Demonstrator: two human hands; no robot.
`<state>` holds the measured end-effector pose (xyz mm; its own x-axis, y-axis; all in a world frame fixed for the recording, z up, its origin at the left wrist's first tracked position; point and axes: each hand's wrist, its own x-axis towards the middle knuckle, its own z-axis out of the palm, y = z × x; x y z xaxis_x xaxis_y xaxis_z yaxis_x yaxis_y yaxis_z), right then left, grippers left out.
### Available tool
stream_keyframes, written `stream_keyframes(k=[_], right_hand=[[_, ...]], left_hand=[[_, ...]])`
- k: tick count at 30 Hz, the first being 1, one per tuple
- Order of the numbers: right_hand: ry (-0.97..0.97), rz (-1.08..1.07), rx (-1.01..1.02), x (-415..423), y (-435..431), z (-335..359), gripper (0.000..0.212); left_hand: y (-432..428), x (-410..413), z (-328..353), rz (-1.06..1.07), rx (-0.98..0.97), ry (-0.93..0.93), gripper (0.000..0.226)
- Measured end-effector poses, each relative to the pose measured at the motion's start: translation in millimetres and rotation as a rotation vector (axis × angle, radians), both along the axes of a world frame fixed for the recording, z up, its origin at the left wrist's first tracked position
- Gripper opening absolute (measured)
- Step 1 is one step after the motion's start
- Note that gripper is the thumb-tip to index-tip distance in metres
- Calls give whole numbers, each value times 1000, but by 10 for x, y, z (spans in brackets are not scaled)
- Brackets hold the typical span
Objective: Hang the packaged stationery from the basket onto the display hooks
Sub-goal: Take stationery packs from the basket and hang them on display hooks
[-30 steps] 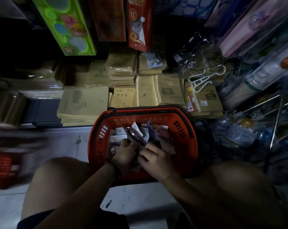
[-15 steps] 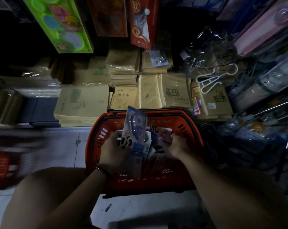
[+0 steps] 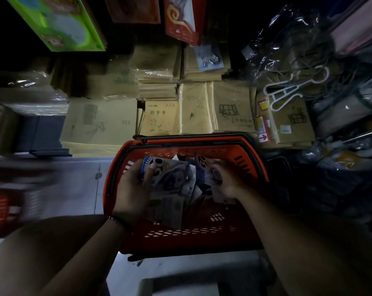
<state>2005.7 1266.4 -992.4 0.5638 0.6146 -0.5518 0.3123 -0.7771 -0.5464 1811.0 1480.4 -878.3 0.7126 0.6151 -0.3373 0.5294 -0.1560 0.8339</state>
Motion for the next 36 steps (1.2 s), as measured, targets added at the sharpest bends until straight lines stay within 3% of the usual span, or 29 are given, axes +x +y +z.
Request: stream_keyframes(k=[4, 8, 10, 15, 20, 25, 28, 31, 33, 36], right_hand=[[56, -82, 25, -41, -59, -22, 61], [205, -194, 58, -150, -112, -84, 84], [177, -182, 9, -227, -123, -140, 96], [6, -120, -27, -351, -128, -33, 74], [45, -286, 128, -363, -61, 512, 34], [37, -551, 282, -628, -158, 1140, 21], [78, -603, 400, -854, -181, 1471, 13], [-30, -583, 448, -1003, -182, 1770, 22], [-67, -583, 478, -1066, -181, 1984, 31], [-107, -558, 527, -1151, -163, 2321, 44]], left_hand=[[29, -9, -67, -51, -15, 60, 21], [46, -21, -88, 21, 27, 88, 14], [52, -46, -79, 64, 66, 92, 6], [12, -113, 45, 191, 34, 19, 4], [-74, -124, 238, 313, -239, -79, 15], [-215, -154, 453, 311, -565, -132, 40], [-282, -138, 593, 289, -754, -173, 50], [-322, -106, 802, 291, -882, -214, 60], [-375, -126, 983, 156, -915, -222, 72], [-489, -162, 1286, -33, -836, -305, 62]])
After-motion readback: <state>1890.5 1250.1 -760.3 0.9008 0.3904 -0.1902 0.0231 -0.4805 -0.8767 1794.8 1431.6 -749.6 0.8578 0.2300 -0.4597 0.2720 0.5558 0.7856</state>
